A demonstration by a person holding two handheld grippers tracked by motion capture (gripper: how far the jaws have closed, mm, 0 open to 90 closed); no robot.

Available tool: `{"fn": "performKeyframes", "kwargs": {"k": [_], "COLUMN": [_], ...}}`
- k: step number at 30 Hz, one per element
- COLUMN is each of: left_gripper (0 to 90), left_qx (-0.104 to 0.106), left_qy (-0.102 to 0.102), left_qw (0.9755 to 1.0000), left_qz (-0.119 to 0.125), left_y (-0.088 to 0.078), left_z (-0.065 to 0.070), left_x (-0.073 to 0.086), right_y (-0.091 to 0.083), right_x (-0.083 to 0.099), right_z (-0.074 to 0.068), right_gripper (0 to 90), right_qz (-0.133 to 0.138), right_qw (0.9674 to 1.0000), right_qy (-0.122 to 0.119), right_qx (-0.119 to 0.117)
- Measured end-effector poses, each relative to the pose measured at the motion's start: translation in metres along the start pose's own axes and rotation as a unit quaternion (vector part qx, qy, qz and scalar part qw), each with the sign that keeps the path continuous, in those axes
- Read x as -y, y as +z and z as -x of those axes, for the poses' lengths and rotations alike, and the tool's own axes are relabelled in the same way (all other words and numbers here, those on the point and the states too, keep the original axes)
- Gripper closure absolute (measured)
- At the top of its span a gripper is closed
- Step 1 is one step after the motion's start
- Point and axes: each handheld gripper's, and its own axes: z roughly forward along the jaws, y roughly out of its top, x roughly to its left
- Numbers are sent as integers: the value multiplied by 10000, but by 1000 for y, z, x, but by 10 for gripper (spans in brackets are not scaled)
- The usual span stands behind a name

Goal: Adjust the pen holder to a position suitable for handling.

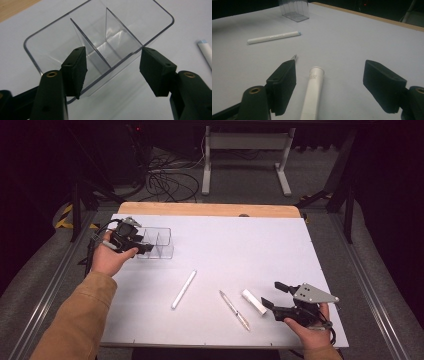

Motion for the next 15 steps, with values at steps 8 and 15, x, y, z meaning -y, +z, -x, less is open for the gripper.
{"fn": "performKeyframes", "kwargs": {"k": [8, 15], "left_gripper": [510, 584], "left_qx": [-106, -171], "left_qy": [452, 692], "left_qw": [9958, 9933], "left_qz": [-791, -905], "left_y": [12, 11], "left_z": [6, 6], "left_x": [3, 4], "right_y": [0, 1], "right_x": [0, 0], "right_z": [0, 0], "right_gripper": [272, 271], "right_qz": [4, -9], "right_qw": [10000, 10000], "right_qy": [-4, 7], "right_qx": [-22, -27]}}
